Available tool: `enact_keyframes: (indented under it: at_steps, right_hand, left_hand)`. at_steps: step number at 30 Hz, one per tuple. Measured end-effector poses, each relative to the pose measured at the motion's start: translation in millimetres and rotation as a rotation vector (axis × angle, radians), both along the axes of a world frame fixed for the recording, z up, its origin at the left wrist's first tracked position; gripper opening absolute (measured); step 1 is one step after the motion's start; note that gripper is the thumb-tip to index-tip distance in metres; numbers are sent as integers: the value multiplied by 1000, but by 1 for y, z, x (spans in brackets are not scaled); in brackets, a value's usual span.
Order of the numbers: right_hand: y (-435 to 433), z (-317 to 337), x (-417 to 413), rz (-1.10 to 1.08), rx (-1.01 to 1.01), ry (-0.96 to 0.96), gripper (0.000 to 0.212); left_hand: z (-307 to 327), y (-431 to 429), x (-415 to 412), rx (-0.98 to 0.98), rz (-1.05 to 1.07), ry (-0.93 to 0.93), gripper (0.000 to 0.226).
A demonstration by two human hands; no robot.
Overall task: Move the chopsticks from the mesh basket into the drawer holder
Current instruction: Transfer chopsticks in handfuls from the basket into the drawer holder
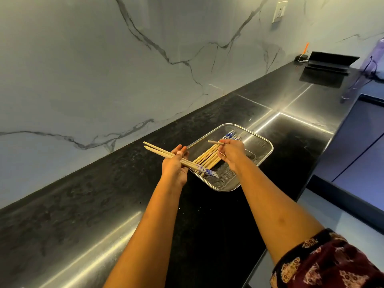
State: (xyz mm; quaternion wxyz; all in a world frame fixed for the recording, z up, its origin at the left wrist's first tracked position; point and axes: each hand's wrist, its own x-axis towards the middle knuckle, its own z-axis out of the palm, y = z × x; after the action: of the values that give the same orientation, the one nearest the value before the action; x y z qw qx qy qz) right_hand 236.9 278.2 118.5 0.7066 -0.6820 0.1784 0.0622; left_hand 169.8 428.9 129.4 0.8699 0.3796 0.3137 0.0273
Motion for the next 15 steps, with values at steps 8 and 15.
enact_keyframes:
  at_steps: [8, 15]
  right_hand:
    - [15, 51, -24, 477, -929, -601, 24]
    - [18, 66, -44, 833, -1112, -592, 29]
  left_hand:
    - [19, -34, -8, 74, -107, -234, 29]
    - [36, -40, -11, 179, -81, -300, 22]
